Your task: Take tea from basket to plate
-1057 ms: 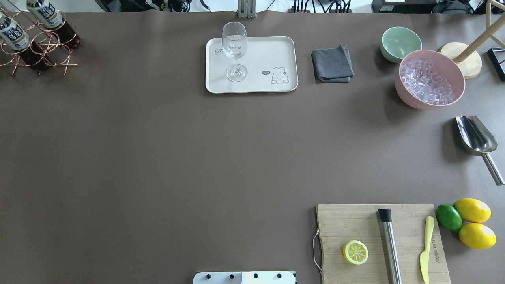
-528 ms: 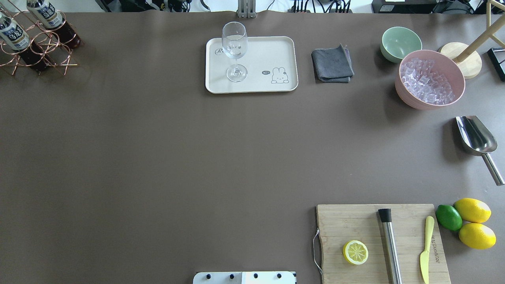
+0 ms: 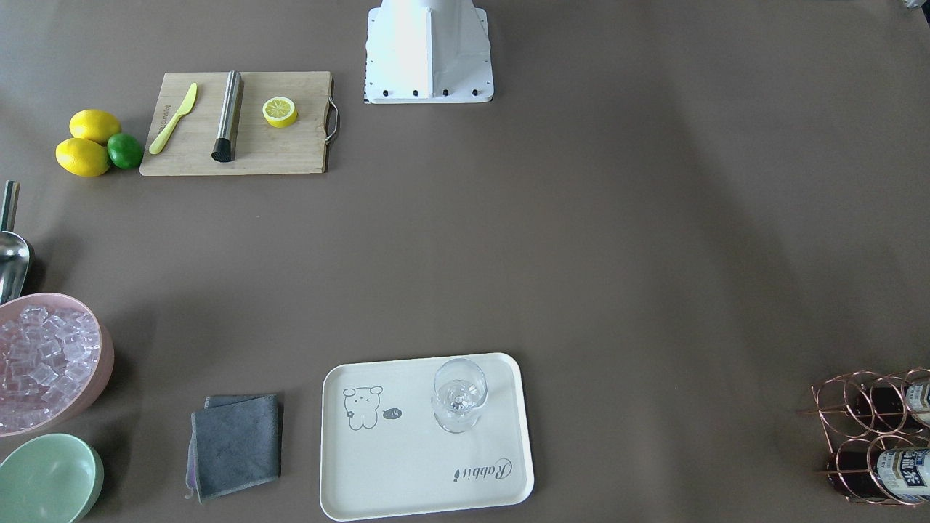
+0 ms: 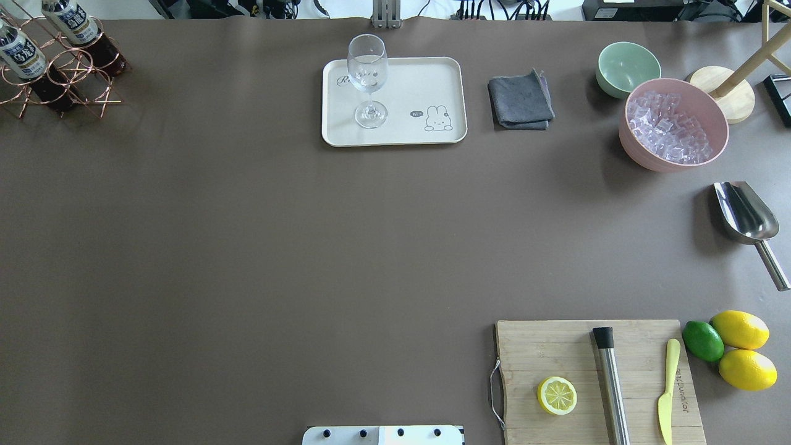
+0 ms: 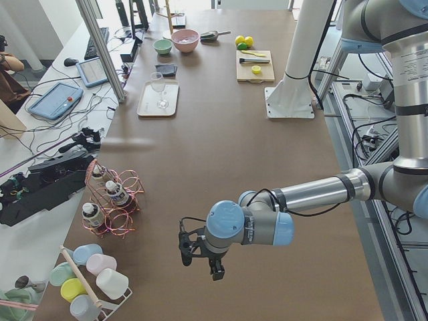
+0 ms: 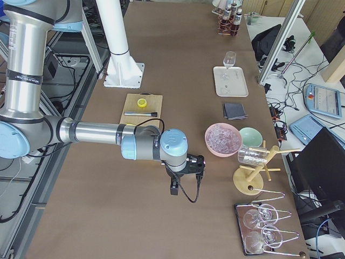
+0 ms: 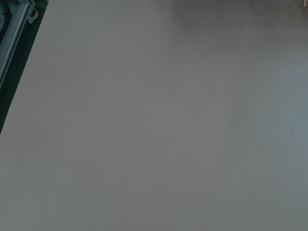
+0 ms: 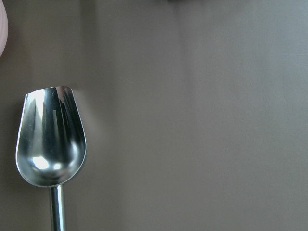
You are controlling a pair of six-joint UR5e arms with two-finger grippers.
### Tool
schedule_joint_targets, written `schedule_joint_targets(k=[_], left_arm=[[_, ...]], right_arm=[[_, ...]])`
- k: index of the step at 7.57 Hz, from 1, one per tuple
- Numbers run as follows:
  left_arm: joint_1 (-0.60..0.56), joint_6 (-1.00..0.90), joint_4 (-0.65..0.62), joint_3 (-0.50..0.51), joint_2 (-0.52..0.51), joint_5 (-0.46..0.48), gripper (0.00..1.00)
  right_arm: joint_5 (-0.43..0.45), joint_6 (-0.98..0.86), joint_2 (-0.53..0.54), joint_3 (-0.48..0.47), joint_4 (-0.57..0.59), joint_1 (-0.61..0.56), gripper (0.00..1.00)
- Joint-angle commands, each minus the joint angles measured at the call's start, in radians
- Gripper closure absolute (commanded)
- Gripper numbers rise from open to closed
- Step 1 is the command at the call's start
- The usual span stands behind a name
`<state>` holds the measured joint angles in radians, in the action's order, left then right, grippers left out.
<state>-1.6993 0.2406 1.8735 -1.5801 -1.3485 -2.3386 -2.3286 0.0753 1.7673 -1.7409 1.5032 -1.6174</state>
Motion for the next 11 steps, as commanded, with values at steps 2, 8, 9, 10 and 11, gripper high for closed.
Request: schedule_joint_targets(k=[2,8,9,10,11], left_arm=[[-0.008,0.006,-0.420,-0.017,-0.330,-0.004,0.02],[0.123,0.555,-0.531,0.209,-0.704,0.002,0.02],[0.127,0.695,-0.480,0.206,-0.704,0.001,0.02],[0.127,0.818,-0.440,0.207,-0.705,0.001,0.02],[0.127,0.938,-0.407,0.204,-0.707,0.001,0.02]], right_arm=[[0.002,0.000,0.001,0.004,0.002,-0.001,0.00],[0.002,0.001,0.000,0.000,0.000,-0.004,0.00],[0.002,0.001,0.000,0.000,0.000,-0.006,0.00],[0.002,0.001,0.000,0.000,0.000,-0.006,0.00],[0.002,0.001,0.000,0.000,0.000,-0.006,0.00]])
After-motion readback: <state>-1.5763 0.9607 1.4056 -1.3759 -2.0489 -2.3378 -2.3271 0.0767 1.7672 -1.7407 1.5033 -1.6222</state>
